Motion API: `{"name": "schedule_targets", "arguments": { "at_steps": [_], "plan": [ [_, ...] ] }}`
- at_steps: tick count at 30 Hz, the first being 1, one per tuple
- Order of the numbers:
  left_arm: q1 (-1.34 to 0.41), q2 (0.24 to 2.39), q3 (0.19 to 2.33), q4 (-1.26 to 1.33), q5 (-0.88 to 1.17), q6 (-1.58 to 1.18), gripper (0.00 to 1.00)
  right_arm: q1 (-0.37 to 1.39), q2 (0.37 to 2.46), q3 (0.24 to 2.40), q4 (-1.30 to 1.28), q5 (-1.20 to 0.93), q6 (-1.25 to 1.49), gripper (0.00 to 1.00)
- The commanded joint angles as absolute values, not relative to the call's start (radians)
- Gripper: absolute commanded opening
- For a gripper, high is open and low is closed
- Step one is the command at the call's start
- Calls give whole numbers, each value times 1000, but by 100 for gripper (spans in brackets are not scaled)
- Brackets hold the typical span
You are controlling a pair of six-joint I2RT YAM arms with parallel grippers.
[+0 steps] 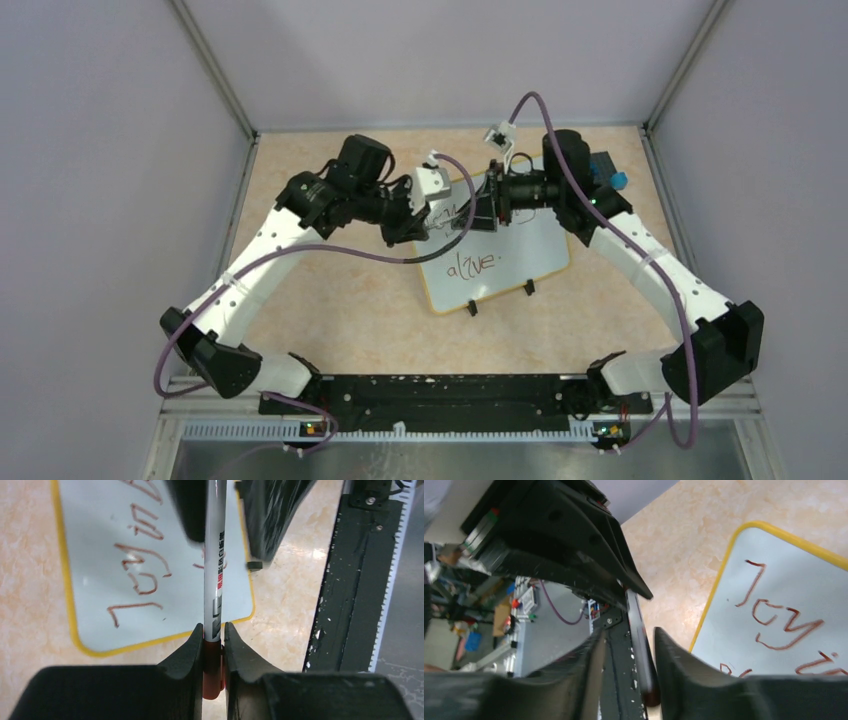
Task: Write a sentence on the whiteboard
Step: Place the whiteboard marker at the center of the board.
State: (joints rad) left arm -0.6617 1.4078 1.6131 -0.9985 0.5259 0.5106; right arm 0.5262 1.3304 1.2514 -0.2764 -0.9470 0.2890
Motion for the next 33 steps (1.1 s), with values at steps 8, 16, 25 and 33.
{"name": "schedule_targets", "arguments": {
  "at_steps": [8, 16, 25, 33],
  "plan": [
    [-104, 1354, 1461, -742, 663, 215, 6, 222, 1241, 1302, -198, -982, 354, 72],
    [129, 1328, 1204, -718, 645, 250, 6, 15, 1160, 1222, -341, -1014, 190, 79],
    [121, 1431, 986, -624, 520, 317, 7, -86, 1104, 1126, -426, -957, 68, 80],
    [94, 1593, 954, -567, 456, 287, 11, -87, 1088, 1112, -443, -939, 31, 80]
  ]
}}
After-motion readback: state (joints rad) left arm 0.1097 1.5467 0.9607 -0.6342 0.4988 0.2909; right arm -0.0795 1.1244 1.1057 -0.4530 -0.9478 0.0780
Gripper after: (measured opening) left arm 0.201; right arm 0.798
